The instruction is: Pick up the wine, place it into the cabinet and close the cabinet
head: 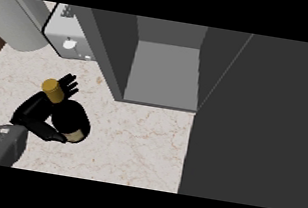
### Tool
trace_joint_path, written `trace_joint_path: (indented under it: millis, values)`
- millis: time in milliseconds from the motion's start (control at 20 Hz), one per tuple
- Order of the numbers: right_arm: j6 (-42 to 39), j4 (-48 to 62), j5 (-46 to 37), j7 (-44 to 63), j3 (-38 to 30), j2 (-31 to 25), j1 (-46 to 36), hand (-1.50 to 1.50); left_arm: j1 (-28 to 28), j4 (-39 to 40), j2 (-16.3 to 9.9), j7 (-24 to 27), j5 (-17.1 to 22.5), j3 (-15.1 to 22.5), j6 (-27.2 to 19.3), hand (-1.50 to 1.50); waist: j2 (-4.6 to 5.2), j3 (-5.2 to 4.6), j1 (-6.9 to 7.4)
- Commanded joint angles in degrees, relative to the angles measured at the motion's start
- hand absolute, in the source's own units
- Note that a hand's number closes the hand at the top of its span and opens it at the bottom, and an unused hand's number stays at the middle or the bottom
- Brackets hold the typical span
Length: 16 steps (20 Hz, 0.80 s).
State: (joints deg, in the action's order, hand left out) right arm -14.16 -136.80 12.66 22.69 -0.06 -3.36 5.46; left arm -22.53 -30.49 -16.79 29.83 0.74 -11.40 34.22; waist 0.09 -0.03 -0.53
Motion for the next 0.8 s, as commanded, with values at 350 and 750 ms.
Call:
trace_joint_path:
  millis: [350, 750]
  values:
    - [-0.4, -0.4, -1.0, -2.3, -0.7, 0.9, 2.0, -1.5, -2.1, 9.1, 1.6, 7.5, 0.8, -0.5, 5.3, -1.5, 0.1, -0.06, -0.38]
    - [-0.3, -0.7, -1.8, -0.9, 0.6, 0.9, 0.9, -1.5, 0.9, 9.2, 1.2, 9.0, 0.5, 1.1, 8.7, 1.5, -0.06, -0.02, 0.17]
